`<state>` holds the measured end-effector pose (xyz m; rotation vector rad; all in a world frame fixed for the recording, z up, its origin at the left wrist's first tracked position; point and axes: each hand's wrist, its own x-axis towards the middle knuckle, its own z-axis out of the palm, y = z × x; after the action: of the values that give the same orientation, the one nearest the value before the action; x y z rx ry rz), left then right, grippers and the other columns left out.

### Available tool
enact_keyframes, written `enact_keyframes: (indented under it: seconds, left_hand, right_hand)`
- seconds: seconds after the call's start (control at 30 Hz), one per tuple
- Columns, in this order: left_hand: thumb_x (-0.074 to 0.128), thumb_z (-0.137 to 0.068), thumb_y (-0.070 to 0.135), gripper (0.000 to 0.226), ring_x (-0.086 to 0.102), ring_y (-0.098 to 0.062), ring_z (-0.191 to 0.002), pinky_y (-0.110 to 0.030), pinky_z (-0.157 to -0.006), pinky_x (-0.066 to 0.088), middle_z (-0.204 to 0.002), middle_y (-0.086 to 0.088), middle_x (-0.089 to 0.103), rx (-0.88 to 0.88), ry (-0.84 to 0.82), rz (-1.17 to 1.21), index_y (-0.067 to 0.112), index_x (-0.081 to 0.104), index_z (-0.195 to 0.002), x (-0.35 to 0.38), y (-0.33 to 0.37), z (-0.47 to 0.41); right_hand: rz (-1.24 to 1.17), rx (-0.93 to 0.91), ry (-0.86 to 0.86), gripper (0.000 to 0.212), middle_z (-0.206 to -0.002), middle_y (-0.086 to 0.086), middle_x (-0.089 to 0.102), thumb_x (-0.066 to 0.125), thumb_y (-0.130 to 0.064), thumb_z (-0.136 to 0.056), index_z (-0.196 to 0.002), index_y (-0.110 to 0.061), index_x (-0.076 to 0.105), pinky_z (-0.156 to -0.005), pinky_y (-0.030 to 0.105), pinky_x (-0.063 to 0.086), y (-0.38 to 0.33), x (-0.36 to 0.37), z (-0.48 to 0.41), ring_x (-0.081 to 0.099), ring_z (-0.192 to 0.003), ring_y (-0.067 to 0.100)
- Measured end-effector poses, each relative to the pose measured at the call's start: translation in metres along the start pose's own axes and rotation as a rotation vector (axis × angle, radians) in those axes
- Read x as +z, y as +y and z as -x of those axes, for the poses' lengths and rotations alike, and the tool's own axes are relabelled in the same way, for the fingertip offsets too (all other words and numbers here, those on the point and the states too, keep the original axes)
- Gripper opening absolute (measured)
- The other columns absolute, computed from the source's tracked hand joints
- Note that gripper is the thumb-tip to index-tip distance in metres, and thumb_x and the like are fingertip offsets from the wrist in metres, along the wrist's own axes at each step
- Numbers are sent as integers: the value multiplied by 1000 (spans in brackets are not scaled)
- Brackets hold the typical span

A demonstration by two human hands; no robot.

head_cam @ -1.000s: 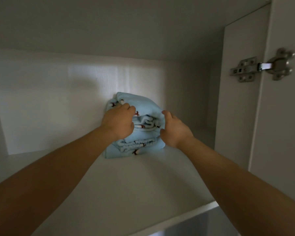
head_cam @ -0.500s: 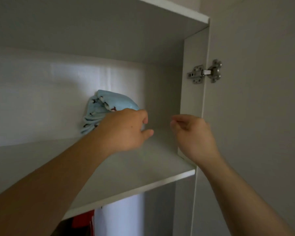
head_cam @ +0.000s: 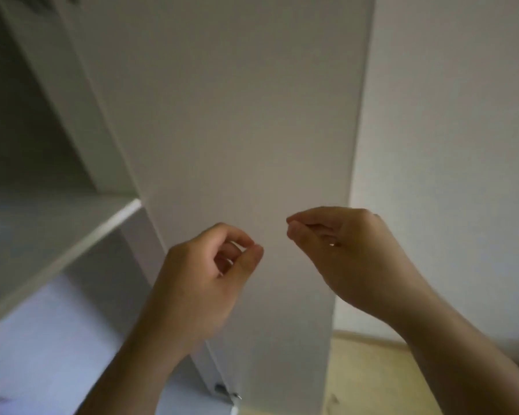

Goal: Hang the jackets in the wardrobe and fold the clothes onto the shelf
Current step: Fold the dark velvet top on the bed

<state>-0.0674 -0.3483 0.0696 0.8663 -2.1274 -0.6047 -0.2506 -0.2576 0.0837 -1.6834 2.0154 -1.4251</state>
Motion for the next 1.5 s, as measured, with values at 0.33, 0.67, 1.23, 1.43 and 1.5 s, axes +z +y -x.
enact_keyframes:
  seconds: [0.33, 0.67, 1.23, 1.43, 1.5]
  left_hand:
    - [59, -90, 52, 18, 68, -2, -67, -13, -58, 50, -75, 19, 70, 234, -538, 249, 36, 65, -89, 198, 118, 42]
    - [62, -91, 49, 18, 65, -3, -62, -22, -59, 54, -72, 19, 69, 420, -883, 349, 32, 64, -85, 404, 303, 154]
    - [59, -87, 57, 19, 64, -1, -61, -30, -61, 56, -72, 19, 70, 443, -1196, 311, 39, 62, -85, 717, 541, 247]
    - [62, -94, 45, 17, 65, 1, -62, -36, -68, 58, -72, 20, 71, 418, -1257, 354, 32, 62, -83, 853, 615, 223]
    - [63, -94, 42, 16, 66, 1, -63, -32, -65, 56, -72, 20, 70, 423, -1282, 356, 31, 61, -83, 890, 643, 213]
  right_hand:
    - [322, 445, 355, 16, -69, -35, 64, 62, -36, -94, -94, -29, 76, -69, 4, 47, 99, -154, 185, 64, -79, -11]
    - [488, 847, 586, 19, -74, -15, 72, 61, -39, -94, -92, -28, 77, -69, 27, 54, 174, -334, 389, 65, -74, 0]
    - [416, 1184, 718, 23, -80, -16, 72, 57, -41, -96, -93, -28, 75, -74, 28, 56, 355, -599, 572, 64, -72, -1]
    - [507, 1286, 680, 24, -75, -19, 67, 54, -40, -98, -96, -28, 74, -59, 15, 47, 448, -702, 575, 62, -67, -1]
    - [520, 1332, 662, 24, -74, -20, 66, 53, -40, -98, -93, -28, 73, -58, 15, 44, 472, -734, 575, 61, -67, -1]
